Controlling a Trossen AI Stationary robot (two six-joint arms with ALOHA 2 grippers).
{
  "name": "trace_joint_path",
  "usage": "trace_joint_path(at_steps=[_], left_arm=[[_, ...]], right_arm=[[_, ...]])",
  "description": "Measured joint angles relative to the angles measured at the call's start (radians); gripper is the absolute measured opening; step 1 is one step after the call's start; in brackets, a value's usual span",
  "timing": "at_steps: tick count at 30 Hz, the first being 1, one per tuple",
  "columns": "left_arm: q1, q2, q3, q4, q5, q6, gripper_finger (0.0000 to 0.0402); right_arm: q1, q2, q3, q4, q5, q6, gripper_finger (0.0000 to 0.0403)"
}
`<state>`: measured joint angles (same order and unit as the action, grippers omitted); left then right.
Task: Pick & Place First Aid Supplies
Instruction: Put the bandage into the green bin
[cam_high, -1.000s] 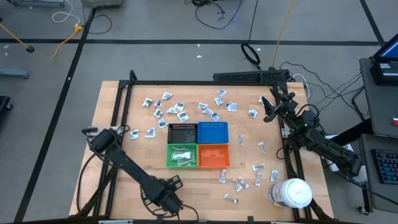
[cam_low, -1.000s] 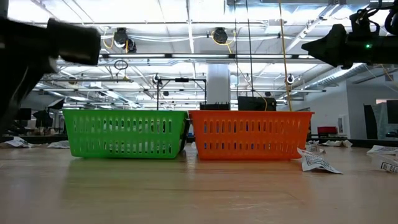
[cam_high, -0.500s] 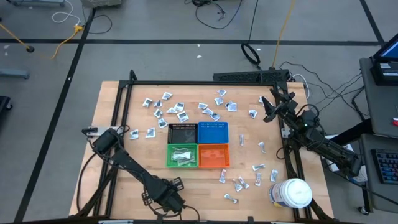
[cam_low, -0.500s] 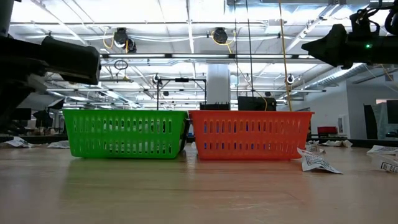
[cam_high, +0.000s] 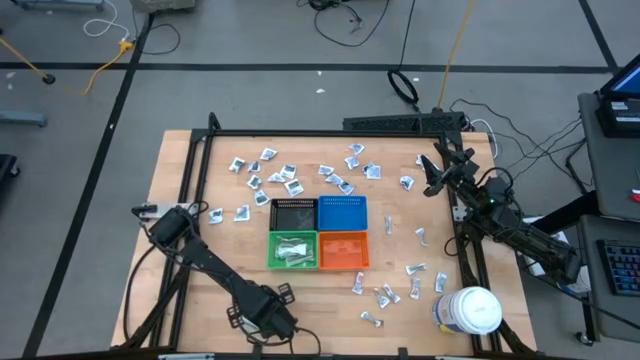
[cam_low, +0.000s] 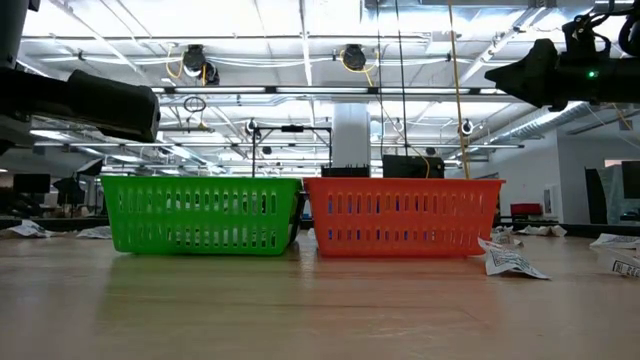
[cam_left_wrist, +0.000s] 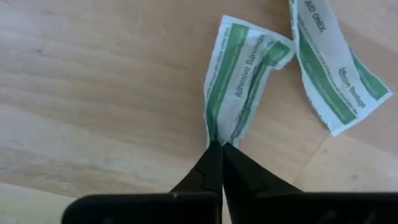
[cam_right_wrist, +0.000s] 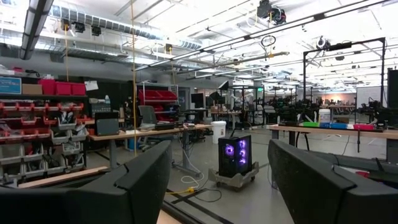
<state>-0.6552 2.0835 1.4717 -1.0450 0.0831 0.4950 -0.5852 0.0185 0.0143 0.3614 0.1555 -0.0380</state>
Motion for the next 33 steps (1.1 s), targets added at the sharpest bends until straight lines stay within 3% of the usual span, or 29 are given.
trace_joint_path(at_steps=[14, 28, 33], left_arm=[[0.055, -0.187, 0.03, -0.124, -0.05, -0.019, 0.0001], [0.197, -0.188, 0.043, -0.174, -0.021, -0.61, 0.0], [0.297, -0.188, 0.093, -0.196, 0.005, -0.665, 0.0]], right_arm=[[0.0, 0.0, 0.0, 0.0, 0.0, 0.0, 0.0263], [0.0, 0.0, 0.0, 0.0, 0.0, 0.0, 0.0263], [0.0, 0.0, 0.0, 0.0, 0.0, 0.0, 0.0263]])
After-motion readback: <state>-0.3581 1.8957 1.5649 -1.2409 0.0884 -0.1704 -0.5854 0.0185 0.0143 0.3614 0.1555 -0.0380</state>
